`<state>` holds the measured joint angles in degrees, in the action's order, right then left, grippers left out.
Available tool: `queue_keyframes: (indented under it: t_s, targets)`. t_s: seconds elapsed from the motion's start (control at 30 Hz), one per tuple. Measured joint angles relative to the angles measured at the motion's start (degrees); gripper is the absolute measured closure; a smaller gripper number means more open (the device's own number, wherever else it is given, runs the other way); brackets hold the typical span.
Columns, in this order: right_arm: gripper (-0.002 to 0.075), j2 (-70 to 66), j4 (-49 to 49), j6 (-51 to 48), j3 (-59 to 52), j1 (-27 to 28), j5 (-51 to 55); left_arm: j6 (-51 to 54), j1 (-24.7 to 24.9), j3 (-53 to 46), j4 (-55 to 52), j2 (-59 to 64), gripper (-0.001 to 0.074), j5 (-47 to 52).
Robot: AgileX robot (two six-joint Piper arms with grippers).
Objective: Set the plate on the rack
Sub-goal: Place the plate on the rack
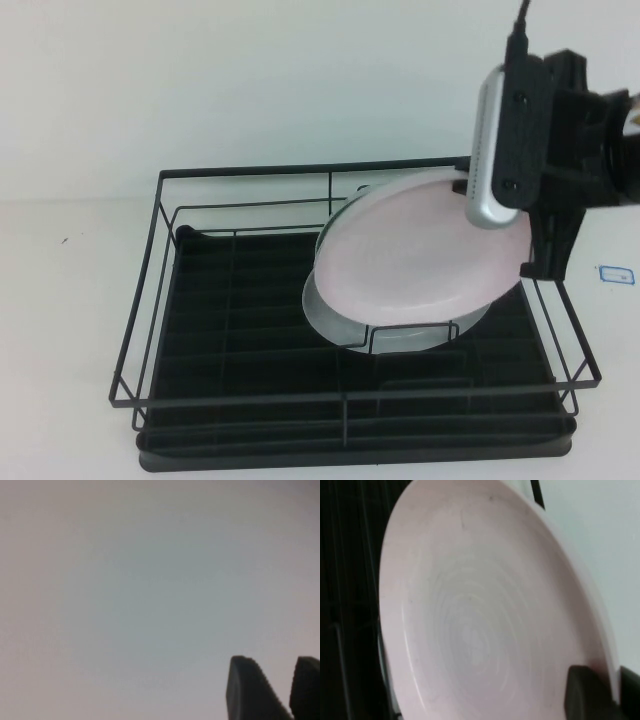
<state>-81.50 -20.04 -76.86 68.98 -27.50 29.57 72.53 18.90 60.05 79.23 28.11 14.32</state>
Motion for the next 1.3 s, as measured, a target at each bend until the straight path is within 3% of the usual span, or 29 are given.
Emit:
queue_keyframes:
  t_s: [0.4,1.0,1.3]
  targets:
    - [0.0662,0.73,-1.84,6.38,-10.28,0.0,-10.99,-1.39,0.0,0.0,-0.66,-0.09,0.0535,0.3]
    - [0.0662,1.12,-7.37,5.58,-19.99,0.0,-18.79,-1.52,0.0,0.0,-0.79,-0.09,0.0535,2.04]
    - [0.0624,1.12,-12.12,-0.59,-19.98,-0.87,-19.11,-1.52,0.0,0.0,-1.23,-0.09,0.0535,2.18]
